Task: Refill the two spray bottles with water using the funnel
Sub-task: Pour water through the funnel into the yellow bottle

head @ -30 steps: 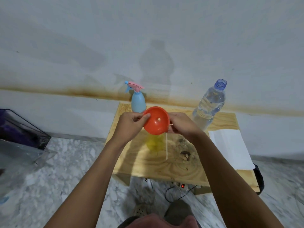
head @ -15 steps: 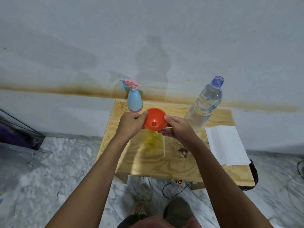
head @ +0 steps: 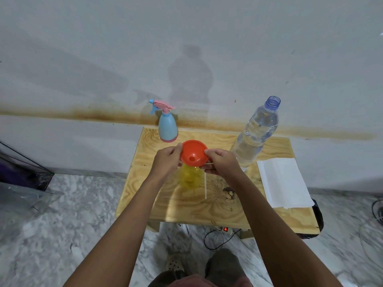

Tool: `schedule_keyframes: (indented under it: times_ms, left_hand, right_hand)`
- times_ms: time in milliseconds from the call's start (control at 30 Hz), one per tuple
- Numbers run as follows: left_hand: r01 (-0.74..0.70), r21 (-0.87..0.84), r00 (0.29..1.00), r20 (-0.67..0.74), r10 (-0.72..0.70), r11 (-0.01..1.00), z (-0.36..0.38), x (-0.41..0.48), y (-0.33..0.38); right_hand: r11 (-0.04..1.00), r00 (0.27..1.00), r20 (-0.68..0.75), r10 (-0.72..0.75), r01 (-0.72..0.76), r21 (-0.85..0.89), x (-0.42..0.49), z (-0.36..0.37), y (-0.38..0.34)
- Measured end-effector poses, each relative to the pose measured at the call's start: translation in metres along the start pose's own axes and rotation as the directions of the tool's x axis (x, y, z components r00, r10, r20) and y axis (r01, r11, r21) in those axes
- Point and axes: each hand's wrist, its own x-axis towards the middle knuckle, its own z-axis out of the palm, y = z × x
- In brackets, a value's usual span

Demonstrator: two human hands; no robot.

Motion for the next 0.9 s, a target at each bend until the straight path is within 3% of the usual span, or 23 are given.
schedule_keyframes:
  times_ms: [167, 233, 333, 500, 700, 800, 900]
  left_hand:
    - [0.08, -0.214, 0.997, 0.028, -0.076, 0.973, 0.003, 0.002, -0.034]
    - [0.038, -0.125, 0.993, 0.114, -0.024, 0.991, 0.006, 0.002, -0.058]
    - [-0.137, 0.059, 0.975, 0.186, 0.124, 0.989, 0.018, -0.003, -0.069]
    - [-0.215, 0.15, 0.977, 0.033, 0.212, 0.965, 0.035, -0.003, -0.065]
    - [-0.202, 0.176, 0.979, 0.024, 0.201, 0.964, 0.043, 0.001, -0.065]
    - [-0.213, 0.149, 0.977, 0.043, 0.209, 0.966, 0.043, 0.001, -0.064]
    - [-0.217, 0.098, 0.974, 0.095, 0.208, 0.971, 0.04, -0.001, -0.06]
  right_hand:
    - [0.999, 0.997, -0.076, -0.03, 0.029, -0.017, 0.002, 0.0, -0.001]
    - [0.999, 0.995, -0.094, -0.039, 0.037, -0.029, 0.003, 0.0, 0.0]
    - [0.995, 0.99, -0.123, -0.065, 0.055, -0.083, 0.005, 0.001, 0.0]
    - [0.99, 0.984, -0.149, -0.098, 0.081, -0.119, 0.007, 0.003, 0.0]
    - [0.974, 0.966, -0.209, -0.153, 0.111, -0.197, 0.003, -0.007, 0.0]
    - [0.929, 0.904, -0.3, -0.304, 0.212, -0.304, -0.006, -0.021, 0.003]
    - [0.841, 0.724, -0.471, -0.503, 0.286, -0.459, -0.018, -0.042, 0.006]
